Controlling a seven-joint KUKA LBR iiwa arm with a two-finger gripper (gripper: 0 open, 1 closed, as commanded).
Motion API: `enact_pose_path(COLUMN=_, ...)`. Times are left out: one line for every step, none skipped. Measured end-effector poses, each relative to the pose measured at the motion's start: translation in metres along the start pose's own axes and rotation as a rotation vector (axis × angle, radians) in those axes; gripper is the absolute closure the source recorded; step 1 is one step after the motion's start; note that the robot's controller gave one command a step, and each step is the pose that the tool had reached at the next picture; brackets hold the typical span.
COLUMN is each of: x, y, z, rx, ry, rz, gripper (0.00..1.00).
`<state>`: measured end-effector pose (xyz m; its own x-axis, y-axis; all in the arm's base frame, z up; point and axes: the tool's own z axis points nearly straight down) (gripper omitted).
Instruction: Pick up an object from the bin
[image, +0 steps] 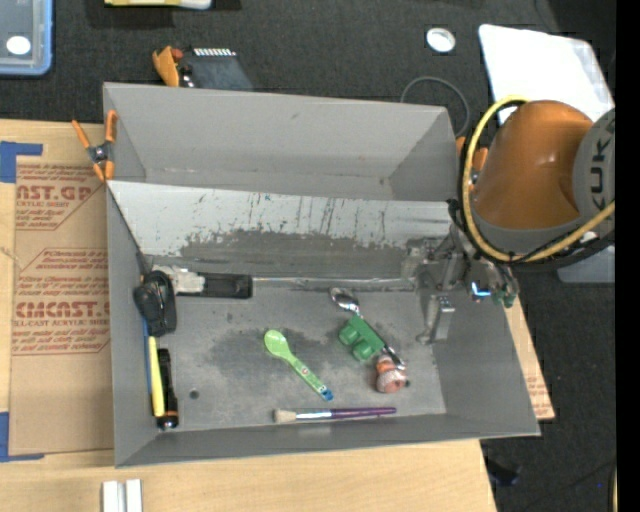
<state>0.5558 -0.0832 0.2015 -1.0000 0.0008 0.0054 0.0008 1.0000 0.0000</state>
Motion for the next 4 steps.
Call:
enact_pose_path(x=-0.001, y=0.000, z=-0.005, rx=0.001, ry=-0.008, rz=-0.001, gripper=0.00)
enact_pose_path(x=0.038, y=0.000, z=0.066, rx=0.001, ry=-0.009, rz=-0.116, gripper=0.00)
enact_pose_path(x=0.065, y=-0.006, z=0.064, rx=0.003, ry=-0.016, rz=-0.120, gripper=0.00)
enact_pose_path(x=0.069, y=-0.003, z=0.086, rx=0.000, ry=-0.004, rz=-0.232, gripper=0.00)
